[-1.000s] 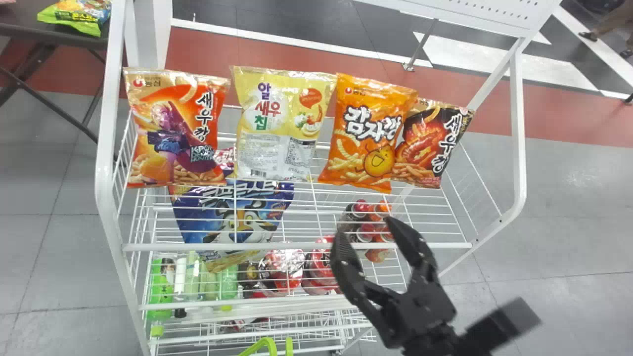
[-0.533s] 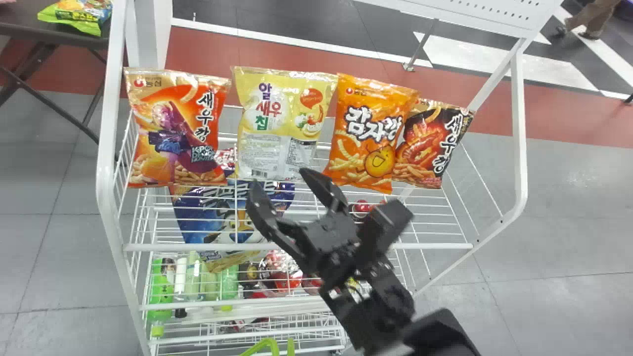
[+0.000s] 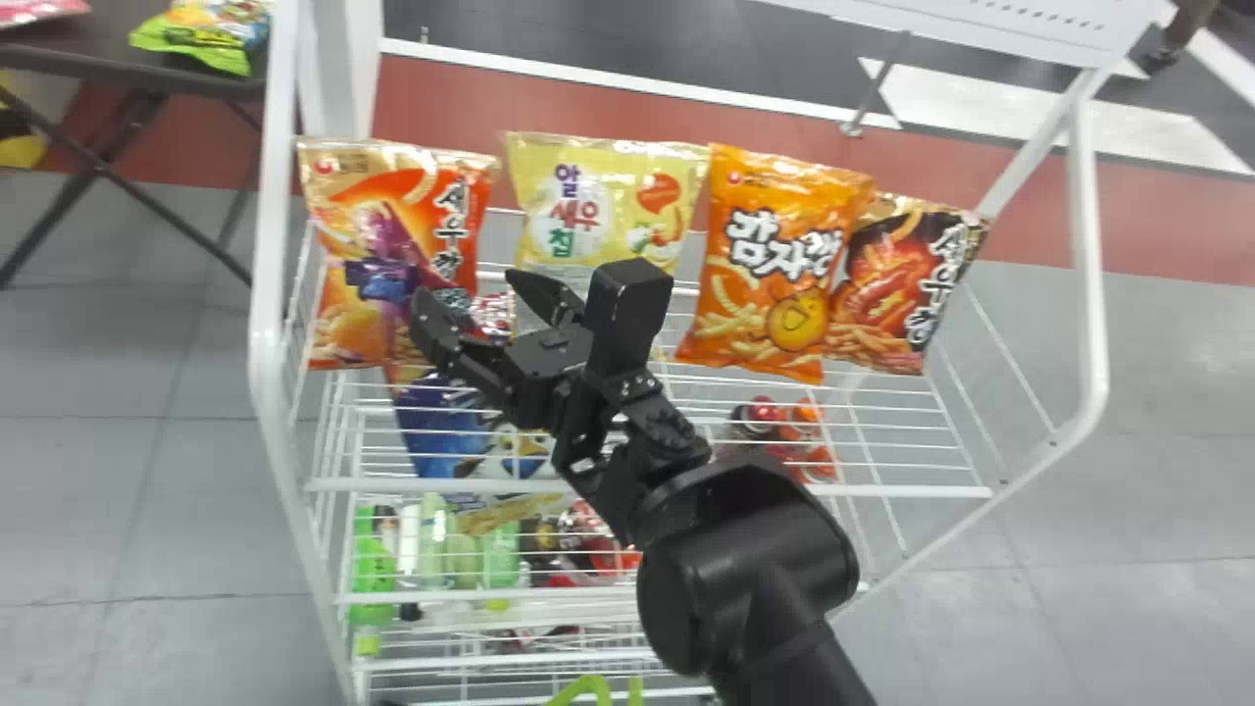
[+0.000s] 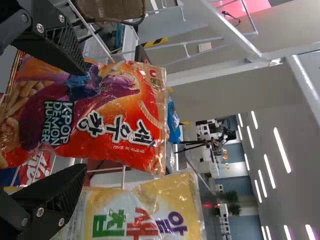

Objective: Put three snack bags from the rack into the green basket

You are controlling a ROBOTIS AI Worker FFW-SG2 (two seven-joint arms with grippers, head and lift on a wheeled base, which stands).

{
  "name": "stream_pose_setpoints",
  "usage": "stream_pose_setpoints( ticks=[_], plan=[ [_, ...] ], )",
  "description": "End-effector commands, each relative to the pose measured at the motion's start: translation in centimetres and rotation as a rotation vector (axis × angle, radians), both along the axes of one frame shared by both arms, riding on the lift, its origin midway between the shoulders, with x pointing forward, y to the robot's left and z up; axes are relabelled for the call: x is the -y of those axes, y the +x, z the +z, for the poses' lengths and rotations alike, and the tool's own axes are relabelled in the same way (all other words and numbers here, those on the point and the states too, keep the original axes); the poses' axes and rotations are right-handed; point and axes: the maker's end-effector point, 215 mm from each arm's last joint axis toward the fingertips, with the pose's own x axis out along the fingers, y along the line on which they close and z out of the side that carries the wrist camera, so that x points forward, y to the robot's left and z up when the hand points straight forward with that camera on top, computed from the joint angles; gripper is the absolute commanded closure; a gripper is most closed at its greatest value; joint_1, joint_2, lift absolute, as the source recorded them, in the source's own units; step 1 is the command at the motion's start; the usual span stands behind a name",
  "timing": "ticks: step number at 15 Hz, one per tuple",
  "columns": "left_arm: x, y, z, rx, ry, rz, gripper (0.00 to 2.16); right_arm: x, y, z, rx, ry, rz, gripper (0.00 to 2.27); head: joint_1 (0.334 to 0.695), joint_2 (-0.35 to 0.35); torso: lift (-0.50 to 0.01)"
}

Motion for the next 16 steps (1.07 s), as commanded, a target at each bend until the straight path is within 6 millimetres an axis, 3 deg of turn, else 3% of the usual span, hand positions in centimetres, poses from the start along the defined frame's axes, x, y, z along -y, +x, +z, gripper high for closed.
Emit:
stream_pose_setpoints(
  ticks=[1,3,4,5,6,9,12,15,16],
  plan=[
    [0.1,0.0,0.1,0.002,0.000,0.000,1.48,-1.6,1.7,-0.4,-0.018,0.004,0.032,0.19,0.695,-0.216,0.000],
    [0.2,0.0,0.0,0.003,0.003,-0.002,1.48,-3.0,2.0,-0.7,-0.057,0.020,0.078,0.32,0.695,-0.191,0.000],
    [0.2,0.1,0.0,0.004,0.003,-0.002,1.48,-3.6,1.9,-1.0,-0.078,0.019,0.100,0.78,0.695,-0.177,0.000],
    [0.2,0.1,0.0,0.005,0.003,-0.004,1.48,-3.9,1.7,-1.4,-0.100,0.014,0.116,1.51,0.695,-0.165,0.000],
    [0.2,0.1,0.0,0.003,0.002,-0.004,1.48,-4.0,1.5,-1.9,-0.112,-0.005,0.119,1.95,0.695,-0.155,0.000],
    [0.2,0.4,0.1,0.006,-0.005,-0.001,1.48,-3.7,0.7,-1.4,-0.109,-0.035,0.128,2.19,0.695,-0.140,0.000],
    [0.1,0.8,0.3,0.013,-0.009,0.004,1.48,-2.6,-1.1,-0.3,-0.087,-0.011,0.156,2.22,0.695,-0.145,0.000],
    [0.1,1.1,0.4,0.020,-0.012,0.006,1.48,-0.6,-4.0,0.4,-0.062,-0.020,0.165,2.22,0.695,-0.171,0.000],
    [0.1,1.2,0.4,0.023,-0.012,0.006,1.48,0.4,-5.1,1.5,-0.043,-0.028,0.159,2.22,0.695,-0.185,0.000]
  ],
)
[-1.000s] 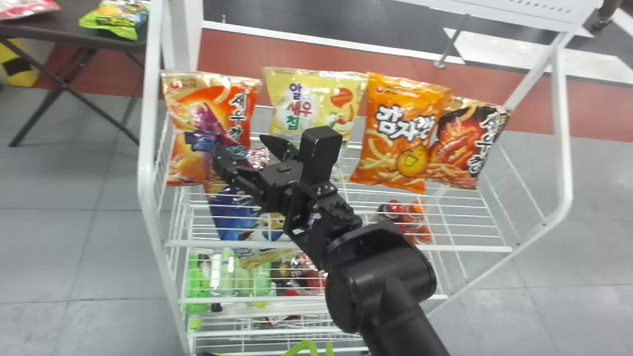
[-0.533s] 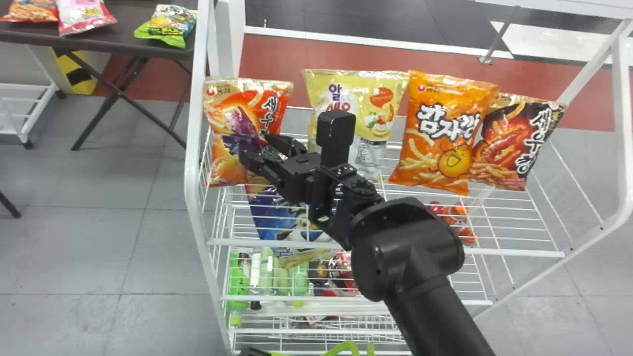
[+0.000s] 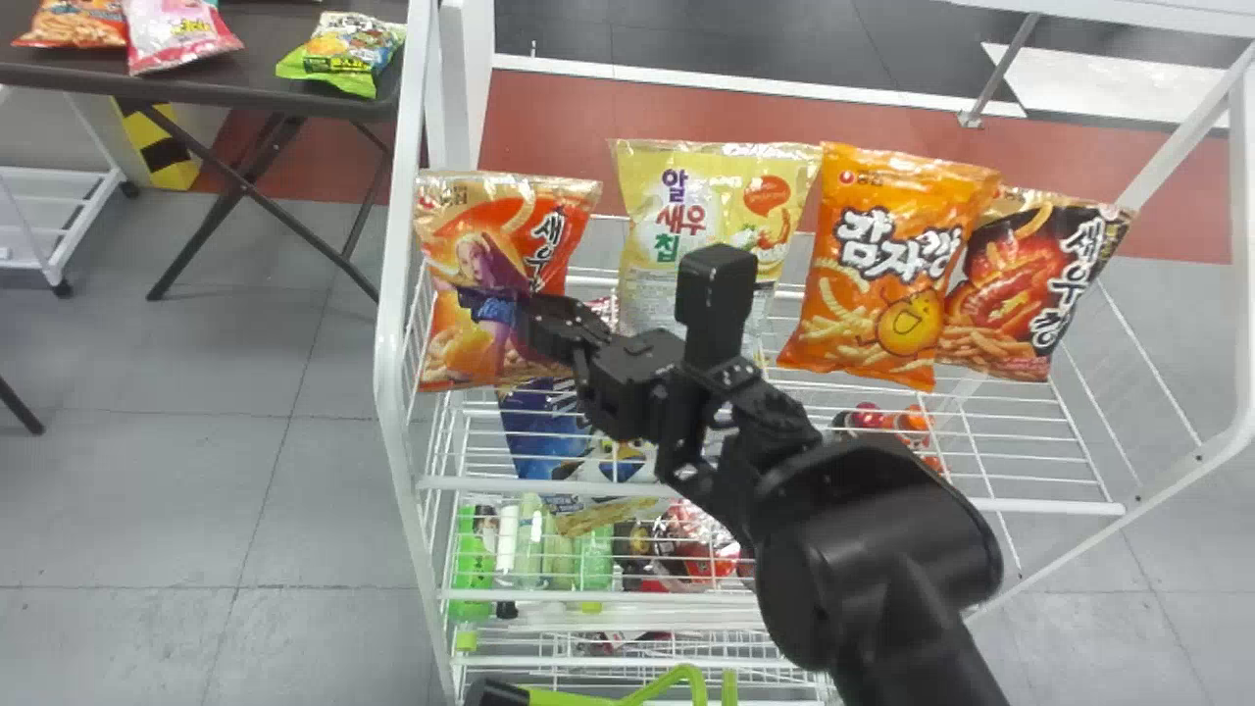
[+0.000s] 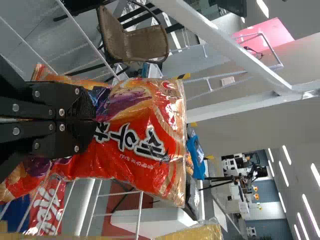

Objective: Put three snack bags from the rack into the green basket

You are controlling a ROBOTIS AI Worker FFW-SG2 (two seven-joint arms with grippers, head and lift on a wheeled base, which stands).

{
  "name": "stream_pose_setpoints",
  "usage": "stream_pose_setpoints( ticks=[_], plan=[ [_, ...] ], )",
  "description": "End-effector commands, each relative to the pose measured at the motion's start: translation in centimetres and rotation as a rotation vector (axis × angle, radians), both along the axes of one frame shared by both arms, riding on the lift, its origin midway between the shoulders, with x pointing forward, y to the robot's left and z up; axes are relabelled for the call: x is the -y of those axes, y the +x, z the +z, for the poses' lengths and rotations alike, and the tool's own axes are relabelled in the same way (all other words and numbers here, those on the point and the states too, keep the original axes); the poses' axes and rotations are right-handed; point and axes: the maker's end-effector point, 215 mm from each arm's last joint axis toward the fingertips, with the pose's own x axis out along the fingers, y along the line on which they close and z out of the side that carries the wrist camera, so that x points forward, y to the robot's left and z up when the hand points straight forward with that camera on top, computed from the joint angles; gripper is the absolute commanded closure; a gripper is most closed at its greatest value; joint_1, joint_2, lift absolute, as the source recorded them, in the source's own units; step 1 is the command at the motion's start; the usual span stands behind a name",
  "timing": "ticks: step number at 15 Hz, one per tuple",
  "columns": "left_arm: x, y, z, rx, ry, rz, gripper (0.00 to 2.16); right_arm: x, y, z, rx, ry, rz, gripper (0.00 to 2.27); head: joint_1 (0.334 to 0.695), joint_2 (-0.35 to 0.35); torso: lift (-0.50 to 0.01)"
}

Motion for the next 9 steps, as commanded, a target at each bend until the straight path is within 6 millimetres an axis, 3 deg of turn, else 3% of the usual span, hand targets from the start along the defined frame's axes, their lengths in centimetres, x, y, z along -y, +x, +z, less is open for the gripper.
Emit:
stream_pose_setpoints(
  ticks=[1,6,9],
  plan=[
    [0.1,0.3,0.1,0.008,-0.003,0.003,1.48,2.4,-2.5,1.5,0.025,-0.019,-0.013,2.22,0.695,-0.198,0.000],
    [0.0,0.8,0.0,0.019,0.006,0.004,1.48,10.6,-7.2,3.5,-0.038,-0.072,-0.069,2.22,0.695,-0.333,0.000],
    [0.1,1.6,-0.2,0.042,0.006,0.016,1.48,15.8,-11.0,5.7,-0.109,-0.063,-0.086,2.22,0.695,-0.350,0.000]
  ],
)
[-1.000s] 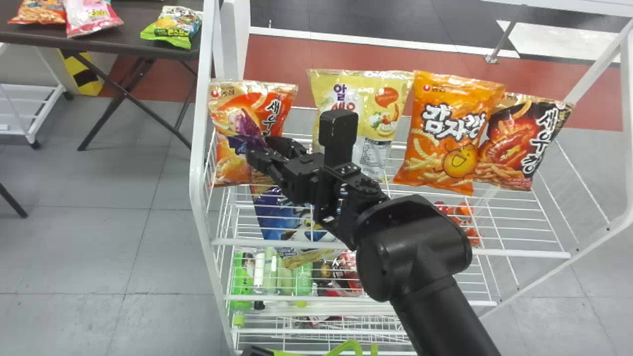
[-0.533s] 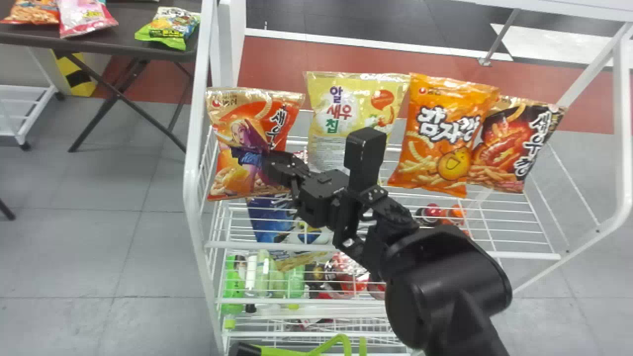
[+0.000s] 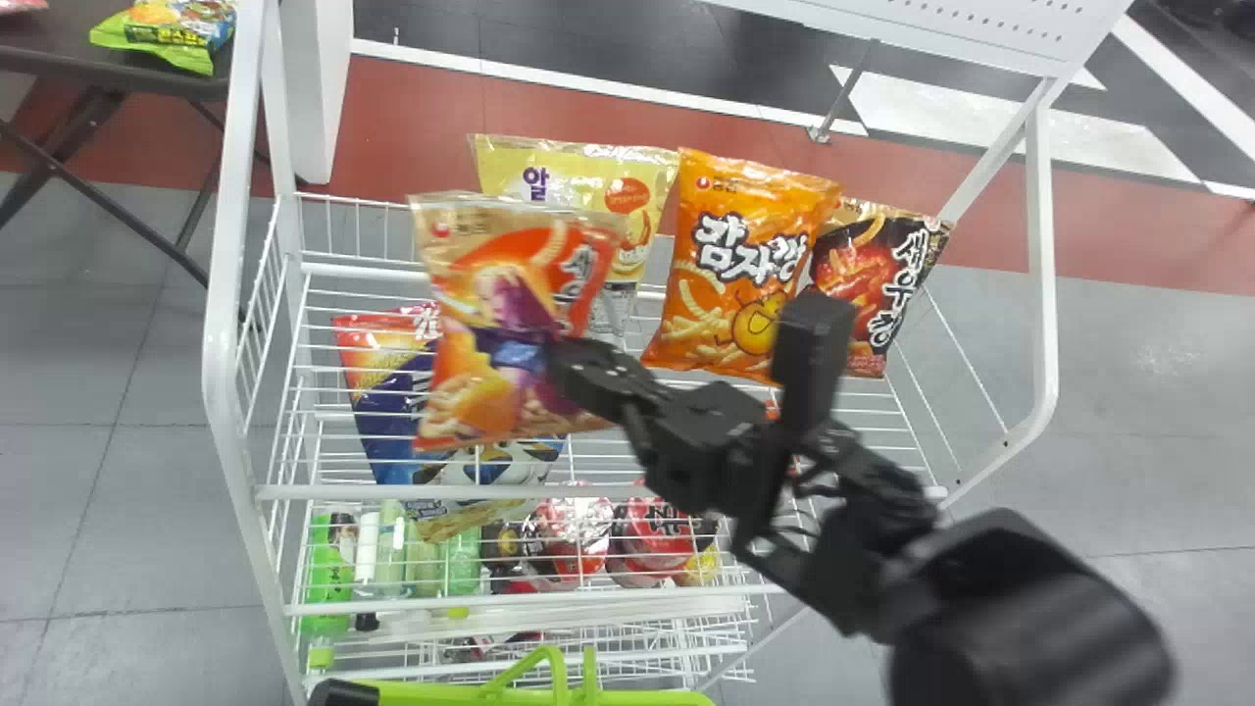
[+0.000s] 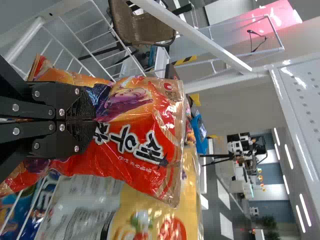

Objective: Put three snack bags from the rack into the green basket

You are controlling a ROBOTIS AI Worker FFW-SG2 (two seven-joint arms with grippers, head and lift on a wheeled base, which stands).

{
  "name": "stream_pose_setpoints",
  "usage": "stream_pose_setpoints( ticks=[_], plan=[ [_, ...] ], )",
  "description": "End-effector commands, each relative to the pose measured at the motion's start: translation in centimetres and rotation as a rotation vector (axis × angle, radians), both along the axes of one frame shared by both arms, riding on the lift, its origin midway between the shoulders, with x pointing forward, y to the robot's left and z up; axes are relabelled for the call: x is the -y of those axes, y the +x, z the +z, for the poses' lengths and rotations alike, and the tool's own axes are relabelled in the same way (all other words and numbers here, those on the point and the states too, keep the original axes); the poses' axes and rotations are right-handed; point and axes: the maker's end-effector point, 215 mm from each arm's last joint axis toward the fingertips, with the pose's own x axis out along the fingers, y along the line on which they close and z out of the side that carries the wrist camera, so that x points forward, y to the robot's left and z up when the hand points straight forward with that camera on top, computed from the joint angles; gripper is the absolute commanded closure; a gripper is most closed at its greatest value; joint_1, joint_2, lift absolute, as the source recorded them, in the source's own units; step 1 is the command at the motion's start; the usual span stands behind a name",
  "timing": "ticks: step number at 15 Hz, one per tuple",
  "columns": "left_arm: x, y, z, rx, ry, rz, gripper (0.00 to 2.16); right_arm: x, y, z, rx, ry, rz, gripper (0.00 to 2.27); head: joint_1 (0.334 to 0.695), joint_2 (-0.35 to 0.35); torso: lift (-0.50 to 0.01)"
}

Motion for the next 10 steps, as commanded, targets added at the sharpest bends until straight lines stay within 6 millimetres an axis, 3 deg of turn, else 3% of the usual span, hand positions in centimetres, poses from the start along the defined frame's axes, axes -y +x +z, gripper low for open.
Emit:
stream_pose_setpoints(
  ticks=[1,8,10],
  plan=[
    [0.0,0.8,-0.1,0.020,0.001,0.015,1.48,3.5,-3.1,1.4,-0.054,-0.009,-0.019,2.22,0.695,-0.350,0.000],
    [-1.1,3.0,-0.6,0.058,0.019,0.066,1.48,10.7,-11.6,-1.3,-0.355,-0.039,-0.038,2.22,0.695,-0.350,0.000],
    [-1.3,3.3,-0.5,0.062,0.017,0.071,1.48,11.7,-13.6,-2.6,-0.453,-0.021,-0.048,2.22,0.695,-0.350,0.000]
  ],
)
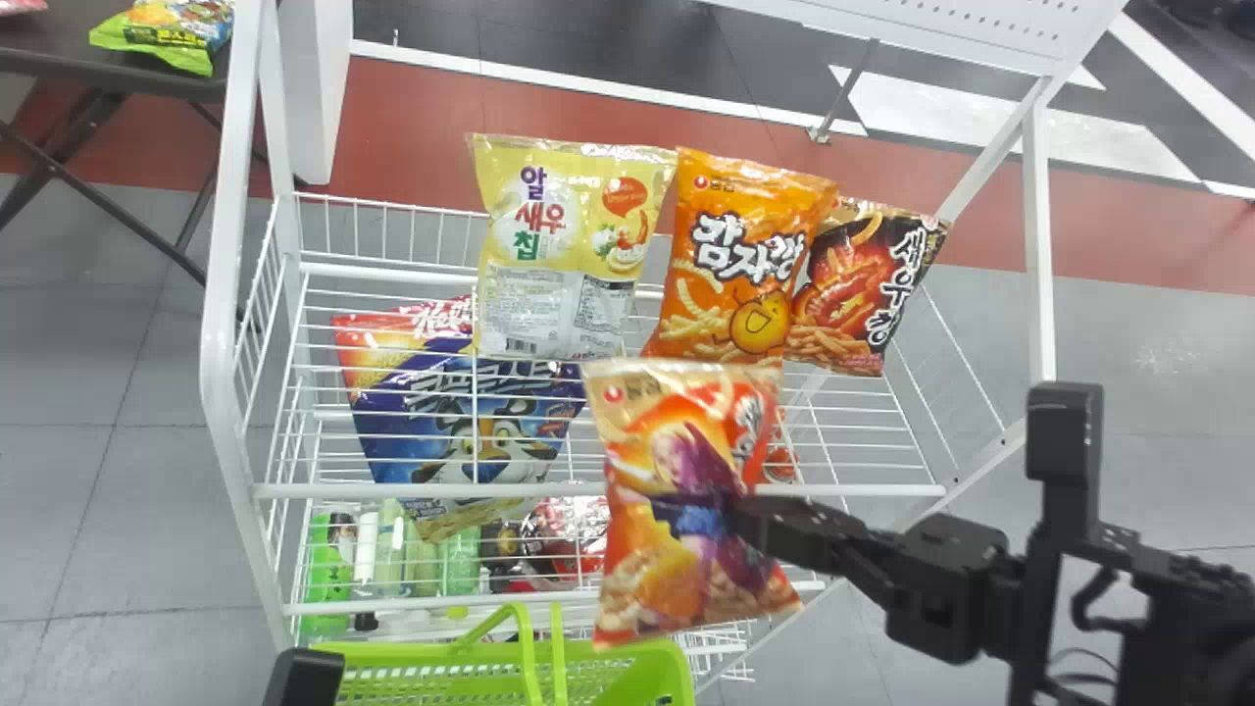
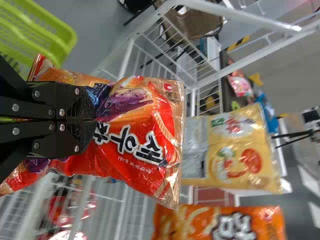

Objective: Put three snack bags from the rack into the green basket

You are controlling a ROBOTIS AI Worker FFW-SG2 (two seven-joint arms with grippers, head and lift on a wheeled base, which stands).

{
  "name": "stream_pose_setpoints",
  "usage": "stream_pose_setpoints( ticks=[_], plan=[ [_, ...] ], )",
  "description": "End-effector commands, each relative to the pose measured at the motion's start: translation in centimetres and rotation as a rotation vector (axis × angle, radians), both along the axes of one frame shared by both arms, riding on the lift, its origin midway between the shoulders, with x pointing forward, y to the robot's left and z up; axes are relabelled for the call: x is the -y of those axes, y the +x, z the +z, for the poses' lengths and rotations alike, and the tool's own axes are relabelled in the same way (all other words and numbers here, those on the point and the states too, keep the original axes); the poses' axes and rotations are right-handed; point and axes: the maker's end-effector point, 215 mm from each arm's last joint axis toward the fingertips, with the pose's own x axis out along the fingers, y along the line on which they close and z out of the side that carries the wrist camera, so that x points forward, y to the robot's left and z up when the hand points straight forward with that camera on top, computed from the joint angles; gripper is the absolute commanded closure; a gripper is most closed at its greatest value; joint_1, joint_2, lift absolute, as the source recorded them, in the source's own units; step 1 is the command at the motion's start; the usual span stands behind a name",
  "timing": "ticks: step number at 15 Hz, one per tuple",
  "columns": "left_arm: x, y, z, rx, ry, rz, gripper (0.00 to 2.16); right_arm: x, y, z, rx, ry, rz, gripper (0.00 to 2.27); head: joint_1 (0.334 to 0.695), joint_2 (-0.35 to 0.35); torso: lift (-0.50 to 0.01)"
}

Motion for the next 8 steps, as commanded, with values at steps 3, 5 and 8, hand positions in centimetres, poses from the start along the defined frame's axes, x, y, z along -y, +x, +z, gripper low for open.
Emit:
stream_pose_setpoints(
  ticks=[3,5,8],
  plan=[
    [-0.2,0.5,0.3,0.000,-0.014,0.014,1.48,1.6,-4.6,-2.9,-0.201,0.016,-0.025,2.22,0.695,-0.350,0.000],
    [-0.4,0.7,0.5,-0.002,-0.024,0.021,1.48,0.2,-7.8,-5.8,-0.322,0.020,0.007,2.22,0.695,-0.350,0.000],
    [-0.2,0.6,0.4,-0.002,-0.027,0.019,1.48,-4.2,-10.4,-11.7,-0.444,0.122,0.063,2.22,0.695,-0.350,0.000]
  ],
)
